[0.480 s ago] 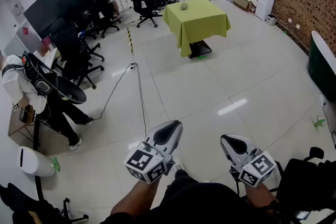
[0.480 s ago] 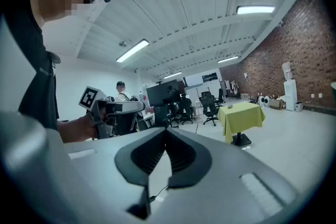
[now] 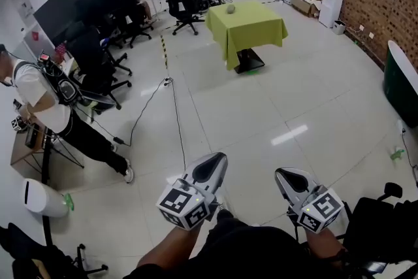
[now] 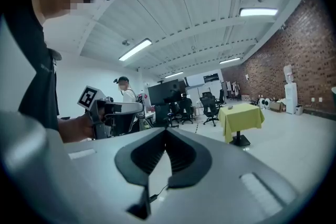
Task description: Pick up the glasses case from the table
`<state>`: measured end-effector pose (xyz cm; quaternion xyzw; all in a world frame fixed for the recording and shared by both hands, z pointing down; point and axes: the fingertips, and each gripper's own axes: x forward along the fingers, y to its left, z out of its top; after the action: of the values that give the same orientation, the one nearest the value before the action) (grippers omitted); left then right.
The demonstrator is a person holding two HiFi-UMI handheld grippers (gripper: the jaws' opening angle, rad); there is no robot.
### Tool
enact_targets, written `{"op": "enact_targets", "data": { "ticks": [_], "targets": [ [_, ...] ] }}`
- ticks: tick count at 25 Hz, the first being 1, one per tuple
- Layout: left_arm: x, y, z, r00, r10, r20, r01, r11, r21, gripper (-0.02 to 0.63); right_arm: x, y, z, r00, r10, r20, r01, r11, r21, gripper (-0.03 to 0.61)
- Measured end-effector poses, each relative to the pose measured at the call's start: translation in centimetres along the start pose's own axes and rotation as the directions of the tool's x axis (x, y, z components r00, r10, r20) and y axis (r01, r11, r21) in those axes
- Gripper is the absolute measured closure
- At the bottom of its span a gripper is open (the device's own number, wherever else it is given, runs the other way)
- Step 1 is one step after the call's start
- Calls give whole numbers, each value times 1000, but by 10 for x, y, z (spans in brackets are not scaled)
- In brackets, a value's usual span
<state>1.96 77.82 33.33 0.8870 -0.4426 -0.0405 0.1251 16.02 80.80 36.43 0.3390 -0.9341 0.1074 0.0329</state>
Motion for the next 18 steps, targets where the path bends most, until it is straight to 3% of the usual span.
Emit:
{"op": "enact_targets", "data": {
  "ticks": [18],
  "targets": [
    [-10, -22, -7, 1000, -17, 6, 17, 1000, -7, 584, -11, 13, -2, 1000, 9, -4, -9, 1000, -21, 576]
  ]
}}
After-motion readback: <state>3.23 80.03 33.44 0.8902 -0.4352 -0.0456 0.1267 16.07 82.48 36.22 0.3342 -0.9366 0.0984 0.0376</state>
